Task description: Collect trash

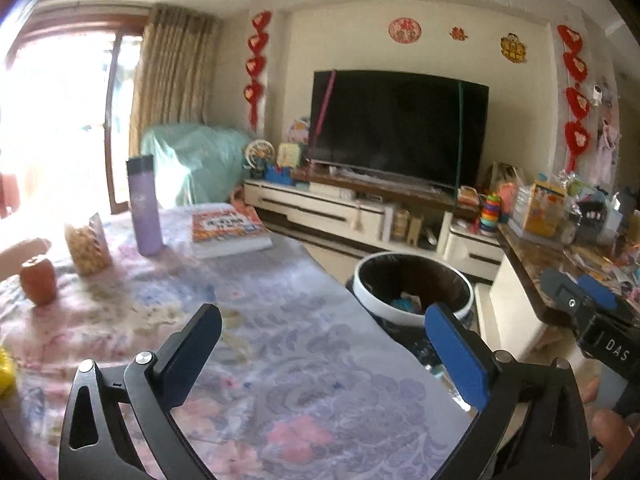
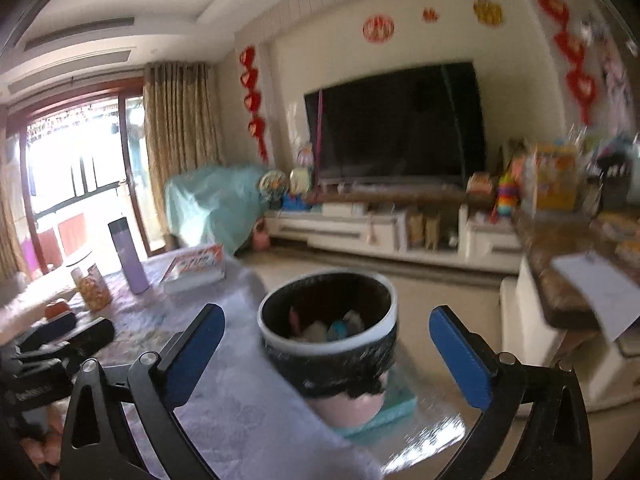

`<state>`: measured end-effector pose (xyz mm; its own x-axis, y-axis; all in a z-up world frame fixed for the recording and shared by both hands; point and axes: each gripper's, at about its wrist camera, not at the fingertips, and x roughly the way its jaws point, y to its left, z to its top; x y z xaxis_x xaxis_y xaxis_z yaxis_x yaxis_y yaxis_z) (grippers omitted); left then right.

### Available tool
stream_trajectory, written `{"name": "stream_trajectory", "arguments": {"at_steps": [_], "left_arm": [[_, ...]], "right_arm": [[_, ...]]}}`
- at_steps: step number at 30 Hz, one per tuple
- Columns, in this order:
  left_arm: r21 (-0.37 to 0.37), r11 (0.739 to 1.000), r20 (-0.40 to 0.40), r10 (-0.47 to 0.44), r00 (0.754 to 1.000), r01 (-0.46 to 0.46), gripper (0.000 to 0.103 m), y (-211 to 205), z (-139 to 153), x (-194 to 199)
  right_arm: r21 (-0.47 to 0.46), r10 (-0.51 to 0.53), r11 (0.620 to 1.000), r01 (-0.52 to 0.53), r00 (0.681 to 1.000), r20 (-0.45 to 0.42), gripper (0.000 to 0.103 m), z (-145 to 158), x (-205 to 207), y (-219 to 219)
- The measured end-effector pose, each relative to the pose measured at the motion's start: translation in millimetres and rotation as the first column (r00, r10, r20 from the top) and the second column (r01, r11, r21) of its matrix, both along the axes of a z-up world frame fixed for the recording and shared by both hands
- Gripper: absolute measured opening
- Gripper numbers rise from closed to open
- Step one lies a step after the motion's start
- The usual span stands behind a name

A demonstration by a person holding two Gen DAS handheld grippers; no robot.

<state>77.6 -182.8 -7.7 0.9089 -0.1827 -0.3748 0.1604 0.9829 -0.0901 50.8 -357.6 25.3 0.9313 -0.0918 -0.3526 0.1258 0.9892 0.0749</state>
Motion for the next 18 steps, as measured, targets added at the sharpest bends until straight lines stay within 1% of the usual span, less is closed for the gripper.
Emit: {"name": "stream_trajectory", "arguments": {"at_steps": [2,6,8,10,18], "left_arm": [[0.01,1.0,0.012,0.017,1.0,-0.017,0.103,-1.2,-2.9,-4.7],[0.033,0.999,0.035,0.042,0.999,-0.043,0.103,-6.4,-8.9,-14.4],[0.059,0.996,0.048,0.061,0.997,-0.064,0.103,-10.7,-12.9,-18.1],[0.075,0.995,0.047,0.066,0.997,-0.069,0.103,-14.3,-15.1,-15.4],[0.072,0.995,0.052,0.068,0.996,-0.071,0.102,-15.5,-20.0,-15.4]], "right_arm": [[-0.015,-0.018,1.0,0.018,1.0,0.015,0.103,-1.1,-1.4,-0.6],[-0.005,-0.038,0.999,0.038,0.999,0.008,0.103,-10.4,-1.4,-4.0],[-0.008,-0.047,0.999,0.047,0.999,0.007,0.103,-14.6,-2.3,-3.9],[-0.013,-0.051,0.999,0.051,0.999,0.0,0.103,-18.6,-3.2,-3.2],[-0.047,-0.056,0.997,0.056,0.998,-0.006,0.103,-26.9,-10.4,4.8]]}}
